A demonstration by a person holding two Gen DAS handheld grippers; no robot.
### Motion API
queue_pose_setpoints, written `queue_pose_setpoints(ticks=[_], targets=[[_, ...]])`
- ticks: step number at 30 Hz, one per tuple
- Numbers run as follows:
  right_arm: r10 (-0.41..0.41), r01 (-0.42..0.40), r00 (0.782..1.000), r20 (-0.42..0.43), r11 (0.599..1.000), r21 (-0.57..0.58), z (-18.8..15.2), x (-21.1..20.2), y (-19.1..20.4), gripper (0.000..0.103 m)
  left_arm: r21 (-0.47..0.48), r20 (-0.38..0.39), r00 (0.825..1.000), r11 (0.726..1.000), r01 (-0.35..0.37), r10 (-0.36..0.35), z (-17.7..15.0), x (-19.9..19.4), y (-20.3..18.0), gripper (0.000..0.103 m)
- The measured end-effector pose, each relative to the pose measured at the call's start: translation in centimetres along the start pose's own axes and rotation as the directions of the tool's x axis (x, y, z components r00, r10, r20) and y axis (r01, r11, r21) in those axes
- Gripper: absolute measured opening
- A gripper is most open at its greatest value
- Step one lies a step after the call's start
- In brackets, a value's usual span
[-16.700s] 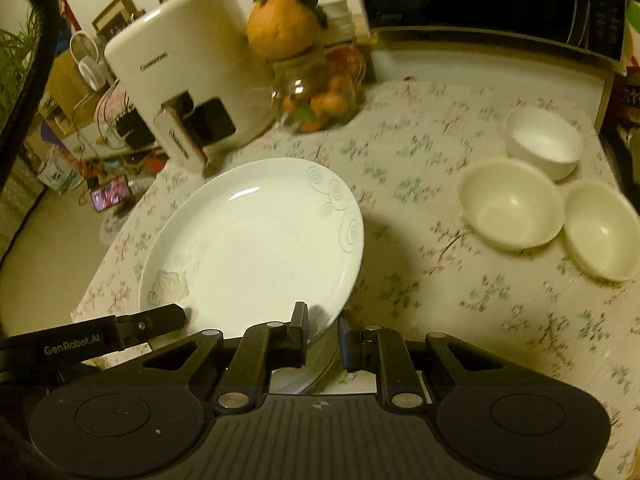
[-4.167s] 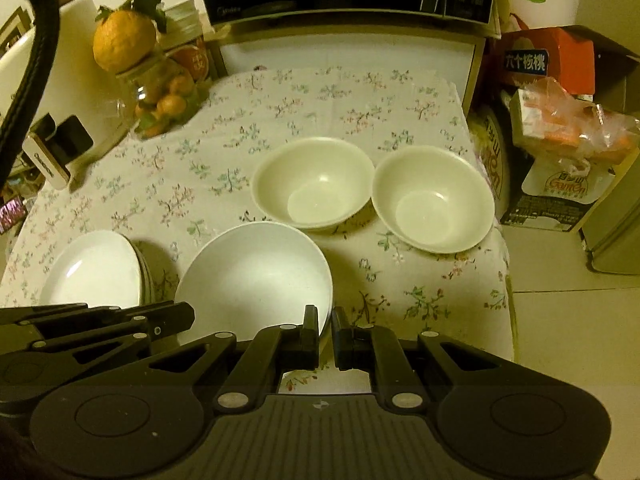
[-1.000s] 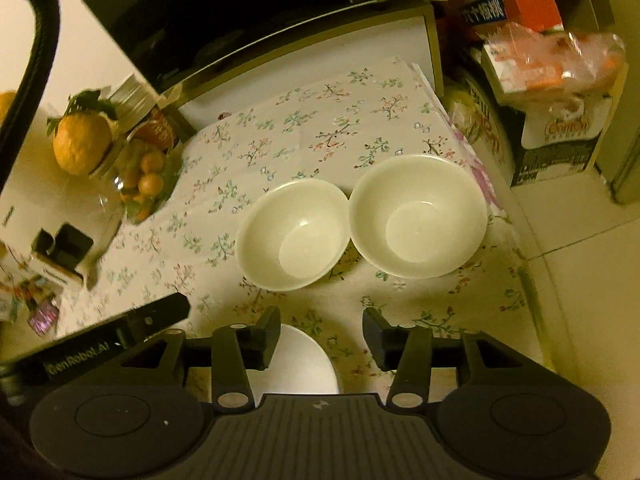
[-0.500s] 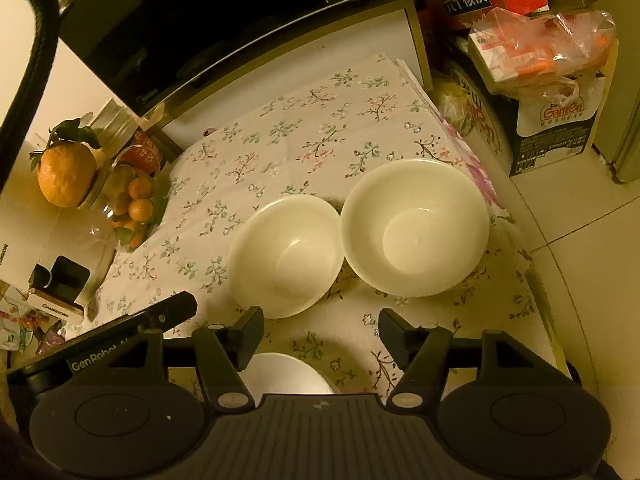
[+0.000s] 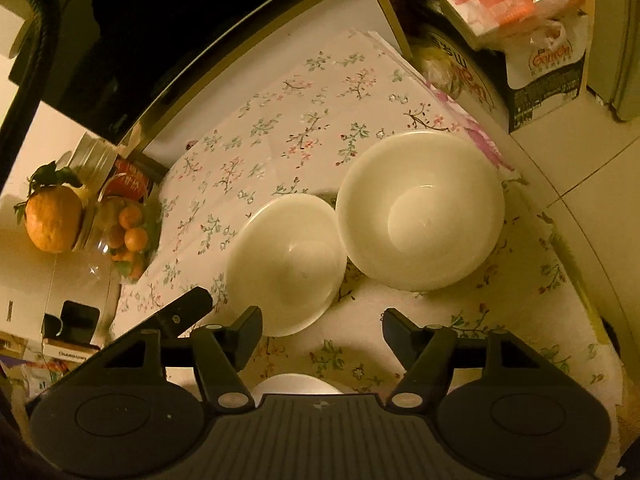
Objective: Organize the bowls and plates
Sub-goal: 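Move both grippers to a cream bowl and close on its rim, then lift the cream bowl off the table with both grippers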
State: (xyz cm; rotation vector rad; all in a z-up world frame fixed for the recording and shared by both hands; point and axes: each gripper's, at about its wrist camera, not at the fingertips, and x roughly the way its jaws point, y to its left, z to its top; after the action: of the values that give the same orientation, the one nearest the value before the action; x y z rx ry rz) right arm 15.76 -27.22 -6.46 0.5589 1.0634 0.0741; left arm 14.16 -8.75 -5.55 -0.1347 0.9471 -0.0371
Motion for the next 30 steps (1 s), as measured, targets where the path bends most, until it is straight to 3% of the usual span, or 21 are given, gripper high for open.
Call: queue_pose_setpoints(ticks=[11,19,22,26,30], targets=[[-0.010,0.009,1.000,0.014,0.998,0.069,0.4,1.8,-0.2,0.048,-0.040,-0.030,0.998,0.998,0.046,-0.047,-0.2,2.1,0.2,0.076],[-0.016,0.014,1.000,0.026,0.996,0.092,0.4,2.8,-0.3,0.035,-0.078,-0.054,0.996,0.995,0.061,-0.065,-0.5,3.2,0.6,0.052],[-0.016,0.013,0.999,0.028,0.996,0.088,0.4,3.2,-0.3,0.028,-0.084,-0.069,0.994,0.993,0.082,-0.088,-0.6,3.4,0.6,0.040],[-0.006,0.005,1.000,0.016,0.997,0.075,0.2,3.6,-0.1,0.012,-0.067,-0.077,0.992,0.993,0.097,-0.102,-0.6,3.4,0.5,0.016],[0.003,-0.003,1.000,0.012,0.998,0.056,0.1,3.7,0.3,0.010,-0.068,-0.081,0.991,0.993,0.100,-0.106,-0.6,3.2,0.5,0.012]])
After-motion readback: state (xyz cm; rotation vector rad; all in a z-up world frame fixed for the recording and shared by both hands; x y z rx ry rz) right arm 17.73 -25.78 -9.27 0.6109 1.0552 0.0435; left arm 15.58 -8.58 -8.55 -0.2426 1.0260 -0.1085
